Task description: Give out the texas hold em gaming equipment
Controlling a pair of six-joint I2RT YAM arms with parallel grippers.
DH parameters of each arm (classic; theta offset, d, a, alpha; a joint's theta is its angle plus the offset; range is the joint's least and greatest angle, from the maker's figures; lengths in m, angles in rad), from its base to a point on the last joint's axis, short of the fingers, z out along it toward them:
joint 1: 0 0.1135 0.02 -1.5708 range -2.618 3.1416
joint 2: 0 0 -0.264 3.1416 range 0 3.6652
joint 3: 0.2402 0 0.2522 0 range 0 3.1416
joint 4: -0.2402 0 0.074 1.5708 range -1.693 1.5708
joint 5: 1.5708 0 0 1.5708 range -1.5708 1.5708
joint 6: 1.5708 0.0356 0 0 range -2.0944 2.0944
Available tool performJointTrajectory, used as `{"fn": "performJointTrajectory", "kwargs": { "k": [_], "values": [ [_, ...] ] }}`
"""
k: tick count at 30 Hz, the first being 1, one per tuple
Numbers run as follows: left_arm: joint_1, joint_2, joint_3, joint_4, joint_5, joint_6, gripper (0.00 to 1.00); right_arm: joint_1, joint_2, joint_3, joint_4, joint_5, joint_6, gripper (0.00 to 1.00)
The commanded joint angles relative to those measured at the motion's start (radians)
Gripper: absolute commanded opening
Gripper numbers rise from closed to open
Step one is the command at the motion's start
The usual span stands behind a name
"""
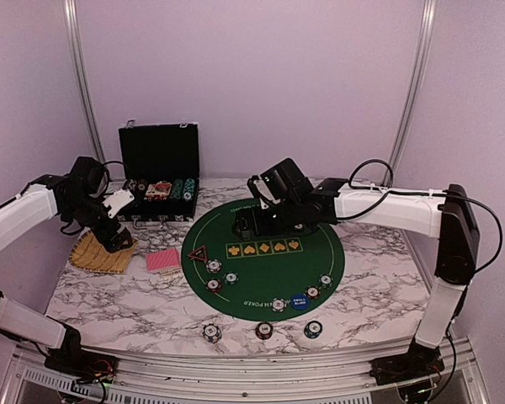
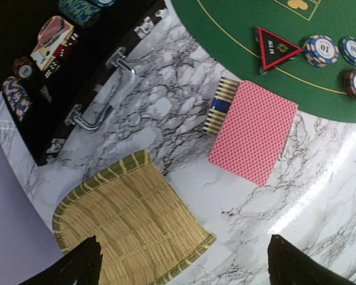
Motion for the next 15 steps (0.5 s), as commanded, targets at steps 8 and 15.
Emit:
{"fn": "performJointTrajectory", "kwargs": {
  "k": [8,15],
  "values": [
    [-0.097,0.124,-0.007,-0.027,0.131,0.167,0.99,0.020,0.039,0.059,0.061,-0.045,0.045,0.99],
    [-0.127,0.241,0.011,-0.034,0.108,0.222,0.99,0.020,0.014,-0.002,0.115,-0.069,0.064,0.99]
  ]
}}
